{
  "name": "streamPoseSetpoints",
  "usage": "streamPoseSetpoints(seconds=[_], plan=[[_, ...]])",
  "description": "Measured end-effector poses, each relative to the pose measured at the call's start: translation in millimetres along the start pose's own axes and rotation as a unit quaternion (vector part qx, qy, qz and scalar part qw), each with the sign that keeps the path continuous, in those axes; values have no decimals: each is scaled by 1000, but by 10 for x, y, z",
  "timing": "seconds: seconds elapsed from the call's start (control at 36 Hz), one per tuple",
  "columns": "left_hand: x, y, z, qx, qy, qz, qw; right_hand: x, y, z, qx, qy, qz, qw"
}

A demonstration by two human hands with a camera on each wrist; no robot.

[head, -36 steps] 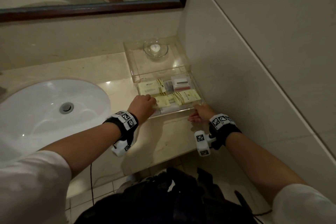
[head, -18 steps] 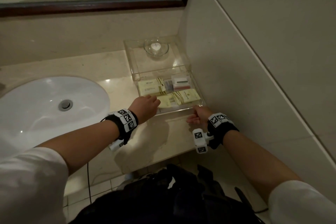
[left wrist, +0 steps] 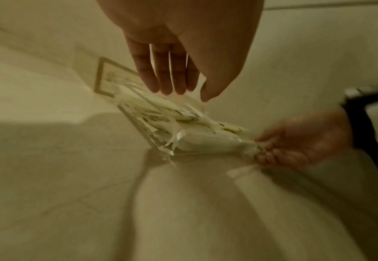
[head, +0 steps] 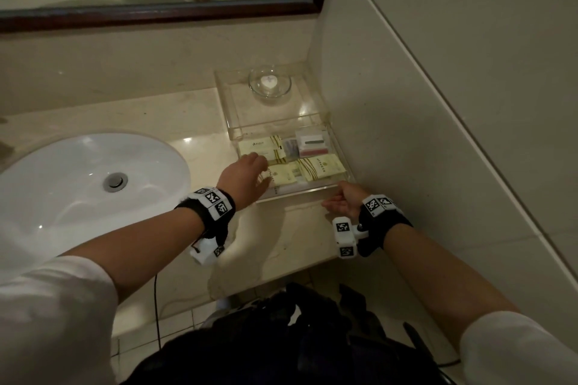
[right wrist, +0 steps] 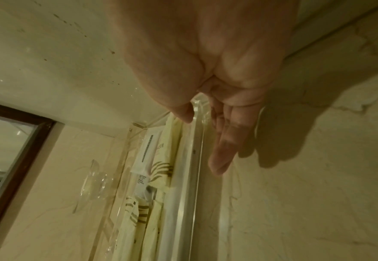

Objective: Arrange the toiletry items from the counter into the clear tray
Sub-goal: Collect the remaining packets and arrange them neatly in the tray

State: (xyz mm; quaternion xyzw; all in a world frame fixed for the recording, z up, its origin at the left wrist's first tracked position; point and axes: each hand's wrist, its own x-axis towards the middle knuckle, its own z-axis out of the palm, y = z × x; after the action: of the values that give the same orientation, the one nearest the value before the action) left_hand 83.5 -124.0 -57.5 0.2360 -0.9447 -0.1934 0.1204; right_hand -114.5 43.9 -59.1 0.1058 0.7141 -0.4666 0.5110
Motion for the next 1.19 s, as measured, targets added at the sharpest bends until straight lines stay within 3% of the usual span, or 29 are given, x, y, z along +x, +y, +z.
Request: streamPoseSetpoints(seconds=[0.08, 0.25, 0.39, 0.53, 0.64, 0.78, 0.94, 1.19], plan=[[25, -97, 8, -102, 41, -128, 986, 40, 9, -14, 22, 3, 0, 1000], [46, -228, 54, -263, 62, -349, 897, 73, 20, 20, 55, -3, -17, 998], [51, -333, 109, -365, 13, -425, 828, 79, -6, 40, 64, -6, -21, 998], [20, -227, 52, -413, -90, -439, 793, 102, -17, 64, 62, 4, -22, 998], [14, -186, 7, -414, -131, -435, 789, 132, -13, 73, 55, 24, -32, 998], [40, -157, -18, -369, -102, -428, 819, 122, -17, 66, 67, 28, -39, 997], [83, -30, -113, -238, -115, -404, 876, 143, -29, 90, 81, 40, -41, 995], [200, -27, -206, -186, -126, -388, 894, 156, -111, 126, 93, 32, -48, 994]])
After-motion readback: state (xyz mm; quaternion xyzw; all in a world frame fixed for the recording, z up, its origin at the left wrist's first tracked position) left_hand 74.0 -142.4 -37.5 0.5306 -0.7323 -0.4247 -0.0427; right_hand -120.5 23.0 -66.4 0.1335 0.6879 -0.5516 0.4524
